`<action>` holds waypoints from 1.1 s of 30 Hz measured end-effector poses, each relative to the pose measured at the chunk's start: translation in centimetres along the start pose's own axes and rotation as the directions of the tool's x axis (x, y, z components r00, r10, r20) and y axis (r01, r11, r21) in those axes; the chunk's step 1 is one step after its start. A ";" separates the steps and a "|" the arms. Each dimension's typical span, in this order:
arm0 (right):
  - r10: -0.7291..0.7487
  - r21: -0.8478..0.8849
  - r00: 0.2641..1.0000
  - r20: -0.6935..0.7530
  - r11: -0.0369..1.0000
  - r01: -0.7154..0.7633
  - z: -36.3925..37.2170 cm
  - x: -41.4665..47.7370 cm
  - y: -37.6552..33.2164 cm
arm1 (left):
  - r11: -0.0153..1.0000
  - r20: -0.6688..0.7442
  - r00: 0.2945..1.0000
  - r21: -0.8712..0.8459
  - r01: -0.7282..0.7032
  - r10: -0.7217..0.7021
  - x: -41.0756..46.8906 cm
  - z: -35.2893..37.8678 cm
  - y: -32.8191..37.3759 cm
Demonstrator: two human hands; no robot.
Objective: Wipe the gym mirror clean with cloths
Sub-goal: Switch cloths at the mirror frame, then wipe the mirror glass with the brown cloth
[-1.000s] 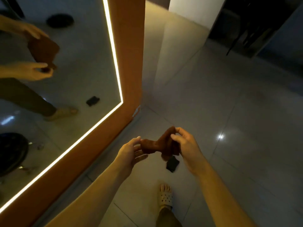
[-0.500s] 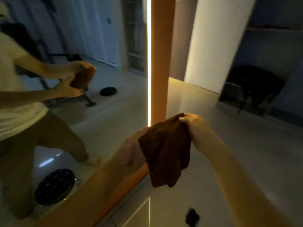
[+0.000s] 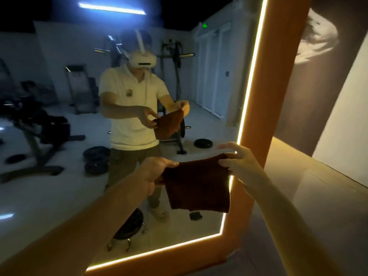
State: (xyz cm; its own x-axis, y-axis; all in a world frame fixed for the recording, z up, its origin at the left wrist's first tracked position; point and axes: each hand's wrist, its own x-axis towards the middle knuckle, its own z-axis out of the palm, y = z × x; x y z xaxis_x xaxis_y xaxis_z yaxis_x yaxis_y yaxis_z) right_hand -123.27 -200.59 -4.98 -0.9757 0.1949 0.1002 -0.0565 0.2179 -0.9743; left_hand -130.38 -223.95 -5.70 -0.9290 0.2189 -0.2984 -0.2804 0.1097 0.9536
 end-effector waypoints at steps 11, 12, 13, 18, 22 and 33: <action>-0.110 -0.519 0.964 0.242 0.825 0.225 8.8 2.2 -9.5 | 0.809 0.253 0.942 0.493 -0.320 0.219 -3.6 -11.3 7.4; -0.097 -0.560 0.960 0.263 0.795 0.234 9.4 2.4 -10.4 | 0.728 0.293 0.928 0.581 -0.363 0.229 -3.8 -12.5 7.8; -0.066 -0.580 0.956 0.287 0.782 0.228 10.0 2.5 -11.6 | 0.646 0.319 0.914 0.648 -0.404 0.253 -3.9 -13.6 8.2; -0.122 -0.145 0.959 0.256 0.976 0.162 11.3 2.7 -16.4 | 0.663 0.371 0.852 0.537 -0.521 0.369 -3.5 -17.7 12.2; 0.034 0.352 0.922 0.385 0.919 -0.180 14.9 2.5 -14.2 | 0.843 0.339 0.869 0.280 -0.458 0.360 -2.8 -19.5 13.4; -0.159 -0.109 0.985 -0.065 0.982 0.151 16.7 7.1 -16.9 | 0.875 0.253 0.904 0.261 -0.408 0.346 -0.3 -20.0 14.7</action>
State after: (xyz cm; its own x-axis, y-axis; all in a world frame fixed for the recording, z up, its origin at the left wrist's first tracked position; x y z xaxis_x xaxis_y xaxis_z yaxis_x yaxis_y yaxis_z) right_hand -132.75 -218.92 8.84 -0.9385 0.2198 0.2664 -0.1797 0.3481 -0.9201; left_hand -139.06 -241.84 9.23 -0.8753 0.4810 0.0496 0.1962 0.2594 0.9456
